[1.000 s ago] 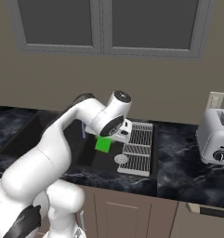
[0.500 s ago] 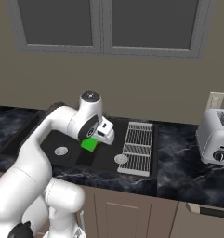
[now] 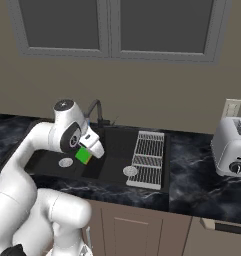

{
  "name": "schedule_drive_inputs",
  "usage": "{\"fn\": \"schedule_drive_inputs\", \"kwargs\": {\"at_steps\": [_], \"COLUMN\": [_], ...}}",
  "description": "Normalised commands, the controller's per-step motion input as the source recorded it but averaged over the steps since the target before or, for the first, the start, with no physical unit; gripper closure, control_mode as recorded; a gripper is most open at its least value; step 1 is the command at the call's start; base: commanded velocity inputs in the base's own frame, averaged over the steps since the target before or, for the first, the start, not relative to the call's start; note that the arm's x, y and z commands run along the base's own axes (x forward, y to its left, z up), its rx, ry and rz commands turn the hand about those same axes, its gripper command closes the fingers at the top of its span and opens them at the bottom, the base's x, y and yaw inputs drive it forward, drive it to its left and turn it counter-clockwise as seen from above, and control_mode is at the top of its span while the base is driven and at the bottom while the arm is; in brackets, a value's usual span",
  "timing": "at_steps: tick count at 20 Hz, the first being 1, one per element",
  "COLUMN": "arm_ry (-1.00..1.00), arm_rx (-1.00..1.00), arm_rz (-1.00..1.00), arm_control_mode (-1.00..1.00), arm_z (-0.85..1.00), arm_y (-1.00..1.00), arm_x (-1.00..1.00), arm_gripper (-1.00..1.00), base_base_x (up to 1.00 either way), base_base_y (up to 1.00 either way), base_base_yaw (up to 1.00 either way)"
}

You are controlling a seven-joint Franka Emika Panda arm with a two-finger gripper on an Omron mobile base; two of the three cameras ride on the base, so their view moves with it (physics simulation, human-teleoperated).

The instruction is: Soak the sponge with water for a few seconds and then drop it inside the sink.

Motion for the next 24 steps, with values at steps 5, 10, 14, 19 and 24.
{"fn": "schedule_drive_inputs", "kwargs": {"at_steps": [5,10,14,19,24], "arm_ry": [0.00,0.00,0.00,0.00,0.00], "arm_rx": [-0.07,-0.08,0.00,0.00,0.00], "arm_rz": [-0.26,-0.22,-0.13,0.00,-0.01], "arm_control_mode": [-1.00,-1.00,-1.00,-1.00,-1.00], "arm_z": [0.00,0.00,-0.07,-0.08,-0.14], "arm_y": [0.39,0.51,0.36,0.30,0.37], "arm_x": [0.00,0.01,0.13,0.17,0.38], "arm_gripper": [1.00,1.00,1.00,1.00,1.00], "base_base_x": [0.00,0.00,0.00,0.00,0.00], "base_base_y": [0.00,0.00,0.00,0.00,0.00], "base_base_yaw": [0.00,0.00,0.00,0.00,0.00]}}
